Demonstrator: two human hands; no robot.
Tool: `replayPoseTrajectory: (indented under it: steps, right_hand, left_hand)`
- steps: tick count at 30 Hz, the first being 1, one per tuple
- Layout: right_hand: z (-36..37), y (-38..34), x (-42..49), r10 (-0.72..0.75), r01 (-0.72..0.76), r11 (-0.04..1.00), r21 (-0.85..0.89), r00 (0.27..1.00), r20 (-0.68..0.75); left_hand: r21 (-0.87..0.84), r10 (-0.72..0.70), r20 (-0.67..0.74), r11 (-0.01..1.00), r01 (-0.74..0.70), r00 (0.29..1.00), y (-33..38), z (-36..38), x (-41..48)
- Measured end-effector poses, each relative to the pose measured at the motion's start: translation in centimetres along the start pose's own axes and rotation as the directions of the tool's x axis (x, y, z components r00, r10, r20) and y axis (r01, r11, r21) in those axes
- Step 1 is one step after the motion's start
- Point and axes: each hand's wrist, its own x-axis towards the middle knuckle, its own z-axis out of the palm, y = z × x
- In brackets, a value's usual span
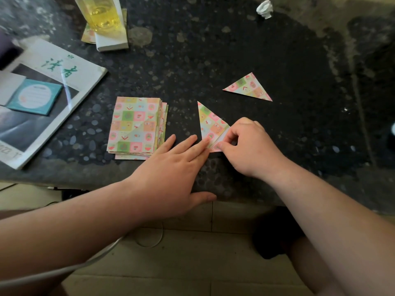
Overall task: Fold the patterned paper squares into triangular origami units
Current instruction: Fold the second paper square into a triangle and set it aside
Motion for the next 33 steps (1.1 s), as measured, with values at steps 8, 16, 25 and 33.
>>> replayPoseTrajectory:
  steps: [8, 16, 25, 33]
  right_hand:
    - [-0.1, -0.1, 0.0, 0.008, -0.008, 1.000, -0.003, 1.000, 0.008]
    - [-0.1, -0.2, 0.0, 0.021, -0.021, 1.000, 0.002, 1.000, 0.008]
    - [0.0, -0.2, 0.1, 0.025, -0.025, 1.000, 0.004, 1.000, 0.006]
    - [0.0, 0.0, 0.2, 0.016, -0.016, 1.000, 0.009, 1.000, 0.008]
  left_hand:
    - [-0.011, 0.000, 0.004, 1.000, 0.000, 1.000, -0.3, -0.6, 0.3]
    - [-0.021, -0.004, 0.015, 1.000, 0.004, 1.000, -0.3, -1.1, 0.5]
    - [-0.040, 0.001, 0.011, 0.999, 0.000, 1.000, -0.5, -1.0, 0.4]
    - [-0.032, -0.001, -0.001, 0.999, 0.001, 1.000, 0.2, -0.9, 0.2]
